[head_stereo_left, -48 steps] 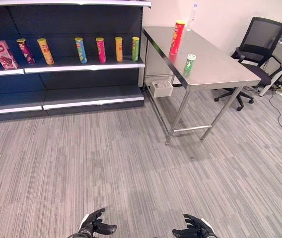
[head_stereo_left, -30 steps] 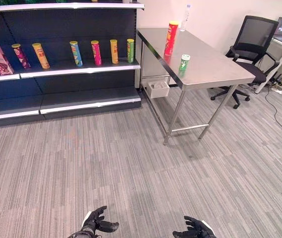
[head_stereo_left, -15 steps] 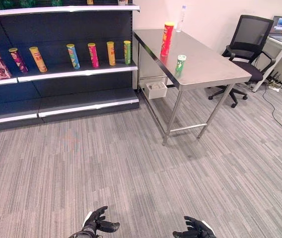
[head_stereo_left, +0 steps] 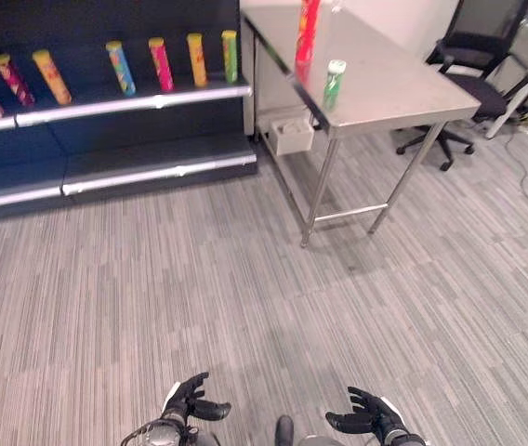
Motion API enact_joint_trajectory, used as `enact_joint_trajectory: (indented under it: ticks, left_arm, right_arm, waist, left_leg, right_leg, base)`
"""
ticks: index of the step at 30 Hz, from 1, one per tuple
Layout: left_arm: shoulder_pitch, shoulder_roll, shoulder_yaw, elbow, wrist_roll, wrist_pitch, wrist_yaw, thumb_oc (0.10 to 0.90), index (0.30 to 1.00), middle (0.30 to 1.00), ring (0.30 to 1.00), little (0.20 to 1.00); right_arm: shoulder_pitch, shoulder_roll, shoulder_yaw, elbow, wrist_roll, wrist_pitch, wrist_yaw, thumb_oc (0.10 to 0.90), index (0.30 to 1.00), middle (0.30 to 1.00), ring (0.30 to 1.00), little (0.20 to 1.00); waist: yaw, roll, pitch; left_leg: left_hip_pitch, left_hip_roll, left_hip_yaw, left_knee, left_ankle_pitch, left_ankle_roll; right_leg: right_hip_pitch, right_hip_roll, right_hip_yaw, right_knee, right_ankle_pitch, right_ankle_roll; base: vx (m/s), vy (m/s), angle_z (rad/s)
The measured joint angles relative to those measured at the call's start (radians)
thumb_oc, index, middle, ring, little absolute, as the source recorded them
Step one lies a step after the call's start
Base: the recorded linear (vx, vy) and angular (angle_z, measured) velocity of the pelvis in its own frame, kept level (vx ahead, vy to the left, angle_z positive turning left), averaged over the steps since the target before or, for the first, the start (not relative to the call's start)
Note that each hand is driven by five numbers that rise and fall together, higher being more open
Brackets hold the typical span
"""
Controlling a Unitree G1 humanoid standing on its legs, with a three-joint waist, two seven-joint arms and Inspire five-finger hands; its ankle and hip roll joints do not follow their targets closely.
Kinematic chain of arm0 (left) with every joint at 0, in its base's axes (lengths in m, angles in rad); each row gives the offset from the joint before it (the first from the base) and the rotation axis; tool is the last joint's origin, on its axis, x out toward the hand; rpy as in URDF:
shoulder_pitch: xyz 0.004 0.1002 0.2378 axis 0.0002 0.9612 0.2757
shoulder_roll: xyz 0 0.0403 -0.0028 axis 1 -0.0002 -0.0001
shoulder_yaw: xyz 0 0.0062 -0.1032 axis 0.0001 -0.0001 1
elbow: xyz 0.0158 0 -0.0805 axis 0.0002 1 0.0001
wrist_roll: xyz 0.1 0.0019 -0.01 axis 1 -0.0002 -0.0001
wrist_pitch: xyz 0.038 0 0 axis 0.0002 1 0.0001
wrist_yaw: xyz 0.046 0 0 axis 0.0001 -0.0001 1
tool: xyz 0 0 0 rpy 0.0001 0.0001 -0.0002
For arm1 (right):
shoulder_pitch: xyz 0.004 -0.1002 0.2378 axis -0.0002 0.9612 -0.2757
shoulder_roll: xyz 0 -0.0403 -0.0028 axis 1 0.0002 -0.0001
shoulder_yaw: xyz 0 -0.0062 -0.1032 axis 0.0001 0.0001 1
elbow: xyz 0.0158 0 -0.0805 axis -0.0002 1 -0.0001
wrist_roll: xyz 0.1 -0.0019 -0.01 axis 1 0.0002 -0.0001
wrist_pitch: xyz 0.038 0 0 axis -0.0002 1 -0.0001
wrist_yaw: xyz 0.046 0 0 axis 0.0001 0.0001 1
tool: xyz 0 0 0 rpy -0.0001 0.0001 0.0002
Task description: Put the goods on the table back onto the shelves and tidy them up.
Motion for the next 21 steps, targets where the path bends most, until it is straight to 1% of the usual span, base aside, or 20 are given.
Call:
enact_joint_trajectory:
  ticks: [1, 2, 4, 5, 6, 7, 8, 9, 10, 11, 12, 13, 14, 15, 16, 17, 18, 19, 20, 21]
  left_arm:
    - [0.0, -0.003, 0.0, 0.004, -0.001, 0.0, 0.0, 0.8, 0.9, 0.9, 0.9, 0.9]
    - [0.0, -0.007, -0.003, 0.006, -0.001, 0.003, -0.002, 0.8, 0.9, 0.9, 0.9, 0.9]
    - [-0.004, -0.024, -0.004, 0.006, -0.002, 0.004, -0.003, 0.8, 0.9, 0.9, 0.9, 0.9]
    - [-0.01, -0.027, -0.001, 0.006, -0.007, 0.004, 0.0, 0.8, 0.9, 0.9, 0.9, 0.9]
    - [-0.013, -0.025, -0.001, 0.004, -0.012, 0.005, 0.002, 0.8, 0.9, 0.9, 0.9, 0.9]
    - [-0.013, -0.028, 0.0, 0.001, -0.014, 0.005, 0.008, 0.8, 0.9, 0.9, 0.9, 0.9]
    - [-0.001, -0.03, 0.0, -0.007, -0.021, 0.004, 0.008, 0.8, 0.9, 0.9, 0.9, 0.9]
    - [0.011, -0.033, 0.0, -0.006, -0.025, 0.004, 0.009, 0.8, 0.9, 0.9, 0.9, 0.9]
    - [0.022, -0.034, 0.001, -0.006, -0.028, 0.004, 0.01, 0.8, 0.9, 0.9, 0.9, 0.9]
    - [0.024, -0.034, 0.001, -0.001, -0.028, 0.004, 0.009, 0.8, 0.9, 0.9, 0.9, 0.9]
    - [0.028, -0.033, 0.012, 0.013, -0.029, 0.005, 0.009, 0.8, 0.9, 0.9, 0.9, 0.9]
    - [0.045, -0.019, 0.028, 0.026, -0.031, 0.006, 0.019, 0.8, 0.9, 0.9, 0.9, 0.9]
    - [0.044, -0.005, 0.035, 0.026, -0.031, 0.006, 0.018, 0.8, 0.9, 0.9, 0.9, 0.9]
    - [0.031, 0.0, 0.037, 0.025, -0.031, 0.006, 0.018, 0.8, 0.9, 0.9, 0.9, 0.9]
    - [0.008, -0.002, 0.034, 0.025, -0.031, 0.004, 0.019, 0.8, 0.9, 0.9, 0.9, 0.9]
    - [-0.007, 0.003, 0.034, 0.024, -0.031, 0.004, 0.018, 0.8, 0.9, 0.9, 0.9, 0.9]
    - [-0.02, 0.004, 0.034, 0.019, -0.031, 0.004, 0.018, 0.8, 0.9, 0.9, 0.9, 0.9]
    - [-0.024, 0.009, 0.016, 0.014, -0.031, 0.004, 0.018, 0.8, 0.9, 0.9, 0.9, 0.9]
    - [-0.035, 0.009, 0.0, 0.011, -0.03, 0.003, 0.018, 0.8, 0.9, 0.9, 0.9, 0.9]
    - [-0.051, 0.008, 0.002, 0.007, -0.03, 0.001, 0.018, 0.8, 0.9, 0.9, 0.9, 0.9]
  right_arm:
    - [-0.004, 0.0, 0.0, 0.0, 0.0, 0.0, 0.001, 0.8, 0.9, 0.9, 0.9, 0.9]
    - [-0.01, 0.0, 0.001, -0.001, 0.0, -0.001, 0.001, 0.8, 0.9, 0.9, 0.9, 0.9]
    - [-0.009, -0.005, 0.003, 0.0, 0.0, -0.001, 0.001, 0.8, 0.9, 0.9, 0.9, 0.9]
    - [-0.018, -0.005, 0.003, 0.004, -0.001, -0.001, 0.001, 0.8, 0.9, 0.9, 0.9, 0.9]
    - [-0.018, -0.005, 0.003, 0.001, -0.001, -0.001, 0.001, 0.8, 0.9, 0.9, 0.9, 0.9]
    - [-0.019, -0.015, 0.004, -0.005, -0.001, -0.001, 0.0, 0.8, 0.9, 0.9, 0.9, 0.9]
    - [-0.013, -0.028, 0.004, -0.012, -0.002, -0.003, 0.003, 0.8, 0.9, 0.9, 0.9, 0.9]
    - [-0.008, -0.043, 0.003, -0.016, -0.003, -0.003, 0.002, 0.8, 0.9, 0.9, 0.9, 0.9]
    - [-0.003, -0.059, 0.002, -0.022, -0.003, -0.003, 0.002, 0.8, 0.9, 0.9, 0.9, 0.9]
    - [0.01, -0.07, -0.006, -0.04, -0.004, -0.001, 0.002, 0.8, 0.9, 0.9, 0.9, 0.9]
    - [0.025, -0.078, -0.004, -0.042, -0.005, -0.002, 0.001, 0.8, 0.9, 0.9, 0.9, 0.9]
    - [0.052, -0.076, 0.024, -0.041, -0.009, 0.001, 0.003, 0.8, 0.9, 0.9, 0.9, 0.9]
    - [0.064, -0.067, 0.026, -0.043, -0.01, 0.0, 0.006, 0.8, 0.9, 0.9, 0.9, 0.9]
    - [0.063, -0.063, 0.026, -0.042, -0.013, 0.001, 0.007, 0.8, 0.9, 0.9, 0.9, 0.9]
    - [0.07, -0.062, 0.022, -0.057, -0.014, 0.0, 0.006, 0.8, 0.9, 0.9, 0.9, 0.9]
    - [0.08, -0.063, 0.022, -0.071, -0.014, 0.0, 0.008, 0.8, 0.9, 0.9, 0.9, 0.9]
    - [0.083, -0.062, 0.019, -0.08, -0.011, -0.002, 0.007, 0.8, 0.9, 0.9, 0.9, 0.9]
    - [0.079, -0.057, -0.003, -0.084, -0.008, -0.009, 0.007, 0.8, 0.9, 0.9, 0.9, 0.9]
    - [0.073, -0.056, -0.007, -0.084, -0.009, -0.01, 0.006, 0.8, 0.9, 0.9, 0.9, 0.9]
    - [0.063, -0.056, -0.006, -0.083, -0.011, -0.01, 0.007, 0.8, 0.9, 0.9, 0.9, 0.9]
  waist:
    - [0.0, 0.003, 0.001]
    - [-0.004, 0.007, 0.007]
    - [-0.007, 0.032, 0.012]
    - [-0.004, 0.041, 0.018]
    - [0.004, 0.038, 0.02]
    - [0.0, 0.039, 0.021]
    - [-0.003, 0.049, 0.016]
    - [0.0, 0.058, 0.007]
    - [0.0, 0.08, -0.01]
    - [0.0, 0.101, -0.022]
    - [-0.001, 0.095, -0.031]
    - [0.004, 0.053, -0.08]
    - [-0.004, 0.031, -0.097]
    - [-0.004, 0.032, -0.096]
    - [-0.017, 0.043, -0.09]
    - [-0.015, 0.035, -0.094]
    - [-0.025, 0.025, -0.092]
    - [-0.04, 0.017, -0.093]
    - [-0.042, 0.021, -0.093]
    - [-0.038, 0.021, -0.093]
  left_leg:
    - [0.017, 0.012, 0.014, -0.101, 0.01, 0.005]
    - [0.032, 0.036, 0.025, -0.221, 0.043, 0.004]
    - [0.04, 0.108, 0.042, -0.449, 0.131, -0.041]
    - [0.025, 0.152, 0.083, -0.505, 0.158, -0.052]
    - [0.023, 0.159, 0.098, -0.5, 0.169, -0.039]
    - [0.028, 0.151, 0.122, -0.5, 0.185, -0.031]
    - [0.038, 0.149, 0.144, -0.505, 0.188, -0.03]
    - [0.054, 0.142, 0.153, -0.505, 0.197, -0.033]
    - [0.06, 0.127, 0.161, -0.502, 0.198, -0.034]
    - [0.076, 0.108, 0.194, -0.487, 0.198, -0.033]
    - [0.1, 0.075, 0.21, -0.477, 0.212, 0.011]
    - [0.138, 0.005, 0.232, -0.483, 0.218, 0.068]
    - [0.149, -0.031, 0.239, -0.489, 0.199, 0.089]
    - [0.168, -0.057, 0.242, -0.501, 0.191, 0.112]
    - [0.188, -0.078, 0.239, -0.496, 0.19, 0.14]
    - [0.203, -0.107, 0.242, -0.496, 0.173, 0.17]
    - [0.226, -0.149, 0.247, -0.496, 0.145, 0.204]
    - [0.254, -0.185, 0.233, -0.496, 0.122, 0.219]
    - [0.272, -0.203, 0.227, -0.495, 0.103, 0.237]
    - [0.288, -0.207, 0.226, -0.496, 0.081, 0.249]
  right_leg:
    - [0.005, 0.005, 0.003, -0.006, 0.0, 0.0]
    - [0.01, 0.013, 0.008, -0.006, 0.005, -0.013]
    - [0.023, 0.048, 0.023, -0.006, -0.017, -0.002]
    - [0.031, 0.06, 0.04, -0.007, -0.024, -0.004]
    - [0.038, 0.057, 0.049, -0.005, -0.015, -0.027]
    - [0.064, 0.047, 0.073, -0.013, -0.032, 0.004]
    - [0.077, 0.04, 0.096, -0.003, -0.043, 0.017]
    - [0.088, 0.037, 0.117, -0.006, -0.05, 0.017]
    - [0.092, 0.033, 0.137, -0.008, -0.063, 0.031]
    - [0.106, 0.018, 0.136, -0.014, -0.086, 0.047]
    - [0.126, -0.012, 0.144, -0.002, -0.105, 0.074]
    - [0.126, -0.089, 0.147, 0.047, -0.144, 0.136]
    - [0.113, -0.118, 0.136, 0.091, -0.157, 0.16]
    - [0.05, -0.145, 0.12, 0.238, -0.184, 0.198]
    - [-0.087, -0.187, 0.106, 0.546, -0.183, 0.22]
    - [-0.165, -0.222, 0.111, 0.71, -0.143, 0.228]
    - [-0.239, -0.274, 0.125, 0.882, -0.052, 0.236]
    - [-0.303, -0.331, 0.129, 1.017, -0.004, 0.237]
    - [-0.334, -0.353, 0.131, 1.051, -0.031, 0.237]
    - [-0.364, -0.35, 0.13, 1.051, -0.041, 0.238]
  base:
    - [0.24, 0.084, -0.25]
    - [0.49, 0.142, -0.18]
    - [0.53, 0.102, -0.23]
    - [0.49, 0.109, -0.4]
    - [0.47, 0.143, -0.49]
    - [0.46, 0.142, -0.5]
    - [0.56, 0.161, -0.63]
    - [0.57, 0.154, -0.73]
    - [0.58, 0.158, -0.72]
    - [0.36, 0.102, -0.59]
    - [0.41, 0.179, -0.58]
    - [0.52, 0.229, -0.43]
    - [0.35, 0.186, -0.31]
    - [0.31, 0.199, 0.09]
    - [0.29, 0.198, 0.12]
    - [0.28, 0.194, 0.3]
    - [0.19, 0.116, 0.41]
    - [0.23, 0.095, 0.52]
    - [0.36, 0.089, 0.4]
    - [0.37, 0.011, 0.12]
